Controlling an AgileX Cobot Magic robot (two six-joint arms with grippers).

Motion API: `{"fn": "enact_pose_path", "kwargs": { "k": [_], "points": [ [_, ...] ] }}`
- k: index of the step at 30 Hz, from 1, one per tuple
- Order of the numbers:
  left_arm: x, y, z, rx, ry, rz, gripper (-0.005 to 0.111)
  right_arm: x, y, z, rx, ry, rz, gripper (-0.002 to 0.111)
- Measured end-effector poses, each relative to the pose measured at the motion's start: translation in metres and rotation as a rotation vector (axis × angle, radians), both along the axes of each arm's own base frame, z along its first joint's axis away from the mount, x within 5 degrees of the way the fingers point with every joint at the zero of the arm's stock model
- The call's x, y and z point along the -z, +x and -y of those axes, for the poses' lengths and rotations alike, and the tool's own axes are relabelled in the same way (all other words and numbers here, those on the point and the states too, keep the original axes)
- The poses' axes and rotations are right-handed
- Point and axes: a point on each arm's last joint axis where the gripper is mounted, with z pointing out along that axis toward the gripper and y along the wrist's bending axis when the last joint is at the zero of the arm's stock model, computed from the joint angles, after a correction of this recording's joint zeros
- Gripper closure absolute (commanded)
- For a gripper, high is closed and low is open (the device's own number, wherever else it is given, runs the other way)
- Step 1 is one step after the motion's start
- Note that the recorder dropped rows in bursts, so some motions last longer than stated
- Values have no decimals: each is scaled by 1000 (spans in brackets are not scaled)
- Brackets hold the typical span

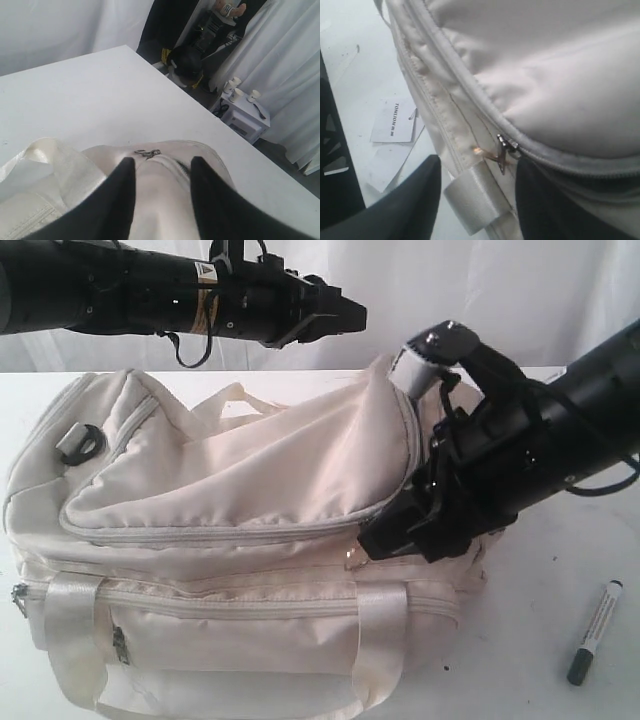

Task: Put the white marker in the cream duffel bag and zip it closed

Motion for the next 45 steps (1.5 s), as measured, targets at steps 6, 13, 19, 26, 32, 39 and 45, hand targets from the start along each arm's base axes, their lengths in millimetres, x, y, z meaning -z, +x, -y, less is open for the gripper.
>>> {"fn": "enact_pose_path", "kwargs": {
  "k": [6,13,19,26,32,39,45],
  "points": [
    [0,-1,1,10,-4,-3,53,12,-1,1,59,23,-15,63],
    [-1,-6,3,73,-15,-8,53,9,-1,0,75,55,1,64],
    [-2,-9,4,113,-20,-8,53,-14,-15,5,78,91,80,64],
    [-2,-2,-13,87,-13,9,53,-30,-32,16,126,71,119,64],
    [-16,-9,-25,133,-37,27,59,-15,-47,22,156,55,74,65],
    [-39,-25,-41,197,-67,59,59,-9,-59,27,174,56,80,65],
    [-17,-35,-61,163,-40,12,59,-15,-64,29,180,70,114,65]
  ]
}}
